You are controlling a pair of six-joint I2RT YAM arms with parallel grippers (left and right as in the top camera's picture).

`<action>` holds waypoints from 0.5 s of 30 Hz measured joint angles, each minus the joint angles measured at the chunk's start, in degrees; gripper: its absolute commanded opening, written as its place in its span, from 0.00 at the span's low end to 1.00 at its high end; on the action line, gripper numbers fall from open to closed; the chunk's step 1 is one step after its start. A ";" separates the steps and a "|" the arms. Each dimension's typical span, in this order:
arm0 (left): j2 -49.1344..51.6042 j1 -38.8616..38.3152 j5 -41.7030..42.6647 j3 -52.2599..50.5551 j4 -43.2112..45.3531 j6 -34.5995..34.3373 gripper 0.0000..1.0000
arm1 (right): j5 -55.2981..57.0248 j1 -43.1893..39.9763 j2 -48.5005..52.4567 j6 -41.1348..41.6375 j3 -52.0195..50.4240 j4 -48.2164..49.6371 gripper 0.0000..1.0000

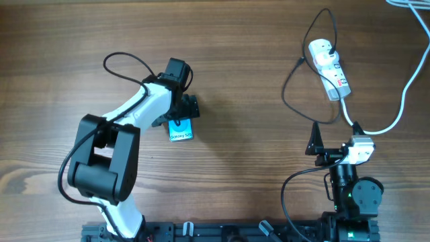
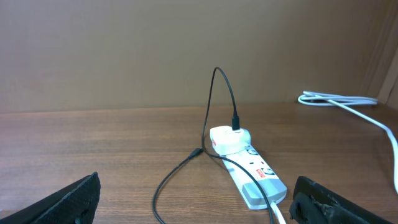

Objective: Plug charger to phone and switch on socket
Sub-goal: 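Move the left gripper forward over the light-blue phone, then lower the left gripper and align it over the phone's top edge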

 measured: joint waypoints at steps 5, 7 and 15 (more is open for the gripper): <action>-0.39 -0.48 -0.24 -0.63 0.48 1.36 0.87 | 0.00 0.00 0.00 0.00 0.00 -0.02 1.00; -0.39 -0.74 -0.46 -0.66 0.48 1.88 0.82 | 0.00 0.00 0.00 0.00 0.00 -0.02 1.00; -0.39 -1.27 -0.42 -0.66 0.57 2.93 0.73 | 0.00 0.00 0.00 0.00 0.00 -0.02 1.00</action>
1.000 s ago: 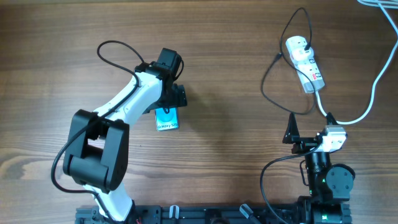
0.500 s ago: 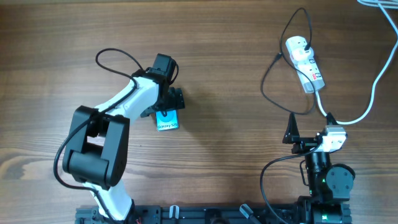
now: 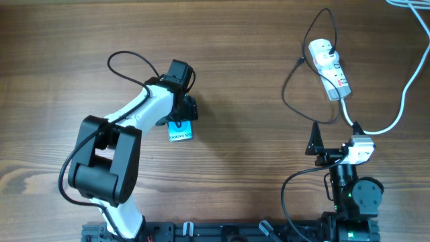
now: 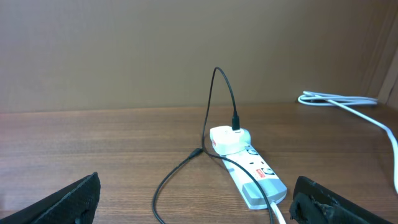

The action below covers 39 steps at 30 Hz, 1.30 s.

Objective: Plug charger to phone and switch on socket
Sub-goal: 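Lower the left gripper and align it over the phone's top edge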

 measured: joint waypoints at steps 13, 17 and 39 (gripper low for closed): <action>-0.07 0.00 0.37 0.00 0.00 0.09 0.80 | 0.00 0.00 0.00 0.00 0.00 0.00 1.00; -0.07 -0.33 0.63 0.00 0.00 0.24 0.87 | -0.02 0.00 0.00 0.00 0.00 0.00 1.00; -0.70 3.78 8.57 0.17 -2.40 1.18 0.89 | 0.00 0.00 0.00 0.00 0.00 0.00 1.00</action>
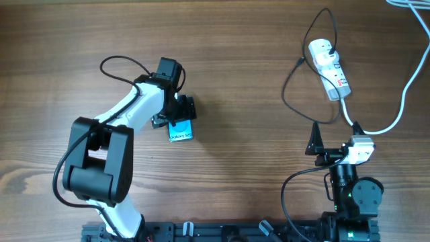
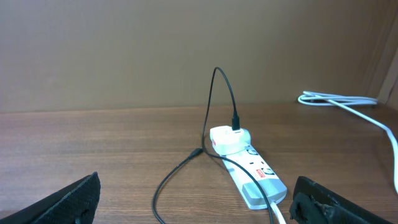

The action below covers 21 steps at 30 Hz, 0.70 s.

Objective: Plug charger to phone and switch on socket
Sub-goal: 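Lower the left gripper and align it over the phone's top edge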

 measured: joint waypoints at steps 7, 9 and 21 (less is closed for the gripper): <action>0.11 -0.68 -1.64 -0.11 0.72 0.46 0.90 | 0.00 0.00 0.00 0.00 0.00 0.00 1.00; 0.44 -0.79 -2.01 -0.04 0.94 0.46 0.90 | 0.00 0.00 0.00 0.00 0.00 0.00 1.00; 1.97 -2.80 -5.60 1.25 2.01 1.27 1.00 | 0.00 0.00 0.00 0.00 0.00 0.00 1.00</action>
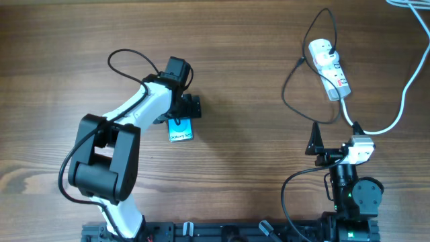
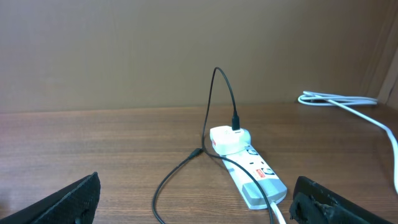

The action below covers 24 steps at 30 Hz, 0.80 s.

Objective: Plug charger to phone and switch on socket
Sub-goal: 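Lower the left gripper and align it over the phone's top edge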

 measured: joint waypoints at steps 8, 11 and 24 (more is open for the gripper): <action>0.26 -1.70 -2.71 0.02 -0.04 -0.26 1.00 | 0.00 0.00 0.00 0.00 0.00 0.00 1.00; 0.37 -1.70 -3.04 0.07 -0.11 -2.19 1.00 | 0.00 0.00 0.00 0.00 0.00 0.02 1.00; 0.63 -1.75 -2.89 0.61 -1.40 -4.09 0.92 | 0.00 0.00 0.00 0.00 0.00 0.00 1.00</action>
